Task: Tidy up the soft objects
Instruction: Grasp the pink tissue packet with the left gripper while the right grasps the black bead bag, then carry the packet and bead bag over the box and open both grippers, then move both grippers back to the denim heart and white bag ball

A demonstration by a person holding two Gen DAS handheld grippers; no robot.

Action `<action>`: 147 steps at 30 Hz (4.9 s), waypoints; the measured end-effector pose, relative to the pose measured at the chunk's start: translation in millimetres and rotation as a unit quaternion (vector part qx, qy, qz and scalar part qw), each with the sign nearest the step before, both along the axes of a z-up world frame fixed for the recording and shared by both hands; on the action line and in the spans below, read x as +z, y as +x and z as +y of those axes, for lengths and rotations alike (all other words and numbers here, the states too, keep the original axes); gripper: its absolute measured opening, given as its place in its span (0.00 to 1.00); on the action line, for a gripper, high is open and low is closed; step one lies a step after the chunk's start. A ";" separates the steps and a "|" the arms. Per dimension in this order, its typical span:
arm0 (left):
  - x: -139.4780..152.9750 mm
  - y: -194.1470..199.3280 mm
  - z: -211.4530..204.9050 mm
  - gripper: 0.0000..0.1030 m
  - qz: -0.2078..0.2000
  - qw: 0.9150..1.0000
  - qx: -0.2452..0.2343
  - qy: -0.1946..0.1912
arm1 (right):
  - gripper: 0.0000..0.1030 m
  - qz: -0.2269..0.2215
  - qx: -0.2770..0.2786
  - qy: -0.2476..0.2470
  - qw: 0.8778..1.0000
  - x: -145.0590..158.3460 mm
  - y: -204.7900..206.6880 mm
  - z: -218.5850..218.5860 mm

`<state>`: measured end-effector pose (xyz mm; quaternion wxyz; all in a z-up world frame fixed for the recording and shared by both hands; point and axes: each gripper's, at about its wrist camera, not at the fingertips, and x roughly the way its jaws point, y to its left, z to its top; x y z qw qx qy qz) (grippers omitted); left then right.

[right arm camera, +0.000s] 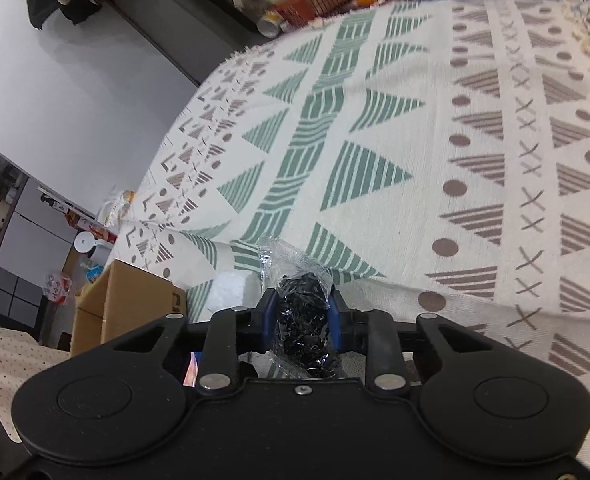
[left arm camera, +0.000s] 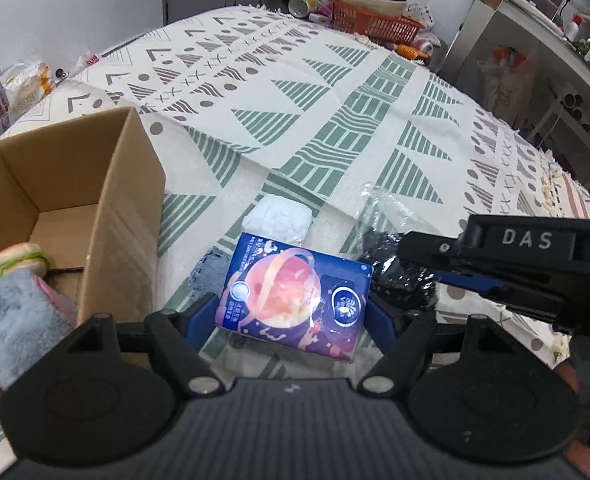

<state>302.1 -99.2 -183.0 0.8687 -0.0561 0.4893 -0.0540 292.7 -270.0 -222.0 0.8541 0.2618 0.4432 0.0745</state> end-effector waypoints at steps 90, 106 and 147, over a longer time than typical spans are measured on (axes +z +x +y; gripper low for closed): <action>36.3 0.6 204.2 0.77 -0.039 0.986 0.138 -0.082 | 0.26 -0.149 0.122 -0.041 0.981 61.9 -33.6 159.2; 50.9 -16.8 220.1 0.77 -0.046 0.985 0.151 -0.069 | 0.35 -0.128 0.101 -0.045 0.986 64.0 -36.2 152.9; 76.5 -19.9 72.9 0.77 -0.068 0.995 0.069 -0.036 | 0.59 -0.058 -0.022 0.057 0.996 64.8 -39.2 15.0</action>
